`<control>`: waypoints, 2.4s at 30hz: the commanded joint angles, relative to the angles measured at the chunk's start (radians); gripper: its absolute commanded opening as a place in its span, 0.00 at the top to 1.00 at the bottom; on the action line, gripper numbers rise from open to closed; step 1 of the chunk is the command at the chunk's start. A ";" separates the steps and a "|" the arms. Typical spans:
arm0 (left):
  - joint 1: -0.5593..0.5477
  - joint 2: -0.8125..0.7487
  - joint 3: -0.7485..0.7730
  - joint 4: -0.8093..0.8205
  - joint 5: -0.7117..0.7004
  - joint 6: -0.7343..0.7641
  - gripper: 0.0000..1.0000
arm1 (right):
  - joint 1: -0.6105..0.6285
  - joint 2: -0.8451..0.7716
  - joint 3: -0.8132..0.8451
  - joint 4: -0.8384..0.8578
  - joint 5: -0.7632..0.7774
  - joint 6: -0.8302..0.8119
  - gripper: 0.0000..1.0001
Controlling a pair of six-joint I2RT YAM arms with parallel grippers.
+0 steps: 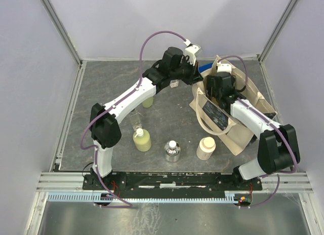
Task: Place the personal care products into the canvas bag
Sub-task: Place the care product in the canvas bag, then pick up the care product from the center of the board.
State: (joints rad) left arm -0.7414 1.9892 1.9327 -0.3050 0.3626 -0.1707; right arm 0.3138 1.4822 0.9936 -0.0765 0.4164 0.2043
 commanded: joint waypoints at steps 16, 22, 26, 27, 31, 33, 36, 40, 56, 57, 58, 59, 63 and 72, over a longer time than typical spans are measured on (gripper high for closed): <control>0.004 0.005 0.065 0.010 -0.003 0.000 0.97 | 0.021 -0.243 0.599 -0.711 -0.027 0.031 0.05; 0.004 0.032 0.128 -0.064 -0.051 0.035 0.97 | 0.047 -0.291 0.716 -1.017 -0.183 0.137 0.10; 0.007 0.044 0.139 -0.070 -0.052 0.037 0.97 | 0.135 -0.318 0.708 -1.107 -0.245 0.189 0.15; 0.007 0.051 0.144 -0.073 -0.050 0.035 0.97 | 0.163 -0.325 0.704 -1.121 -0.253 0.201 0.16; 0.007 0.068 0.166 -0.083 -0.041 0.029 0.97 | 0.300 -0.333 0.712 -1.184 -0.241 0.239 0.19; 0.007 0.076 0.175 -0.089 -0.040 0.029 0.97 | 0.370 -0.326 0.704 -1.211 -0.233 0.252 0.21; 0.008 0.085 0.190 -0.102 -0.045 0.036 0.97 | 0.493 -0.304 0.658 -1.256 -0.169 0.291 0.20; 0.008 0.083 0.192 -0.114 -0.057 0.047 0.97 | 0.606 -0.299 0.566 -1.280 -0.110 0.361 0.19; 0.010 0.043 0.161 -0.124 -0.066 0.063 0.97 | 0.680 -0.447 0.027 -0.954 -0.086 0.390 0.16; 0.010 0.041 0.158 -0.124 -0.069 0.063 0.97 | 0.680 -0.456 0.015 -0.944 -0.077 0.395 0.16; 0.010 0.038 0.154 -0.124 -0.069 0.063 0.97 | 0.679 -0.461 0.007 -0.939 -0.068 0.400 0.16; 0.010 0.037 0.154 -0.124 -0.068 0.062 0.97 | 0.680 -0.465 -0.001 -0.935 -0.059 0.403 0.16; 0.010 0.036 0.153 -0.124 -0.066 0.059 0.97 | 0.679 -0.468 -0.034 -0.897 -0.052 0.400 0.16; 0.010 0.024 0.135 -0.120 -0.070 0.055 0.97 | 0.678 -0.440 -0.060 -0.885 -0.074 0.419 0.28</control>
State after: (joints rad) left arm -0.7391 2.0647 2.0838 -0.4149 0.3149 -0.1623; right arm 0.9882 1.0382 0.9295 -0.9905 0.3344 0.6014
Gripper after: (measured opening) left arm 0.084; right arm 0.755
